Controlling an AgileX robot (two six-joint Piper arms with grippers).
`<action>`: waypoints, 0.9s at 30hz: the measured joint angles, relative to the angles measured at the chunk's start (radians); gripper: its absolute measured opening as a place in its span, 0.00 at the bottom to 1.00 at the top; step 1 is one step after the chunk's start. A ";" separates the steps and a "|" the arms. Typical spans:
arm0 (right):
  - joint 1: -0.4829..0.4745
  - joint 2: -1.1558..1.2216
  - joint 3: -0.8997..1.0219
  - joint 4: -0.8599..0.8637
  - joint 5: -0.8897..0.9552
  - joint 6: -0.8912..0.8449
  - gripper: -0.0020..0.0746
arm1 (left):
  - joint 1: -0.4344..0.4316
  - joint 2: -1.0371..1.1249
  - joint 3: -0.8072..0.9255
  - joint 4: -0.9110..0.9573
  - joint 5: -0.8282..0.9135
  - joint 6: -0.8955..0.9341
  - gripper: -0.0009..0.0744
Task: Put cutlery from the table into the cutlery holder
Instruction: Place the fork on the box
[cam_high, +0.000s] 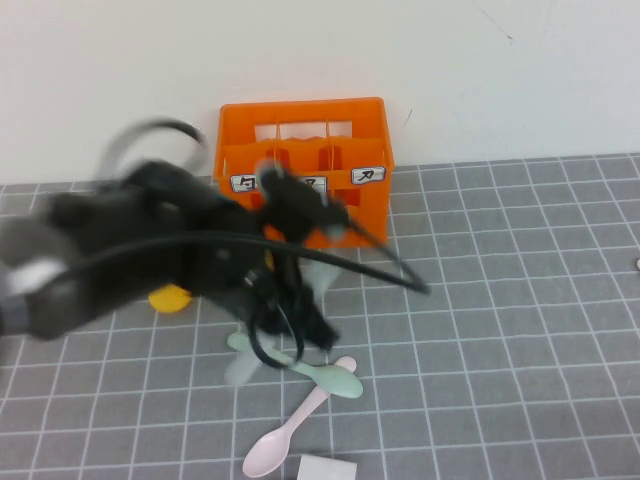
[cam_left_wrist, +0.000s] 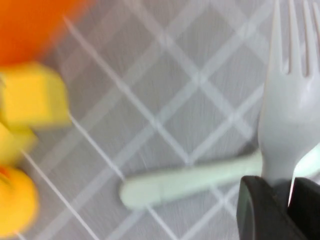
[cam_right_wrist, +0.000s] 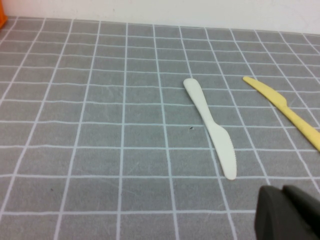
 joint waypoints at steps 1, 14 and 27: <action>0.000 0.000 0.000 0.000 0.000 0.000 0.02 | 0.000 -0.032 0.000 0.000 -0.016 0.000 0.13; 0.000 0.000 0.000 0.000 0.000 0.000 0.02 | 0.000 -0.355 0.345 0.001 -0.867 0.045 0.13; -0.002 0.000 0.000 0.000 0.000 0.000 0.02 | -0.002 -0.188 0.430 -0.295 -1.528 0.140 0.13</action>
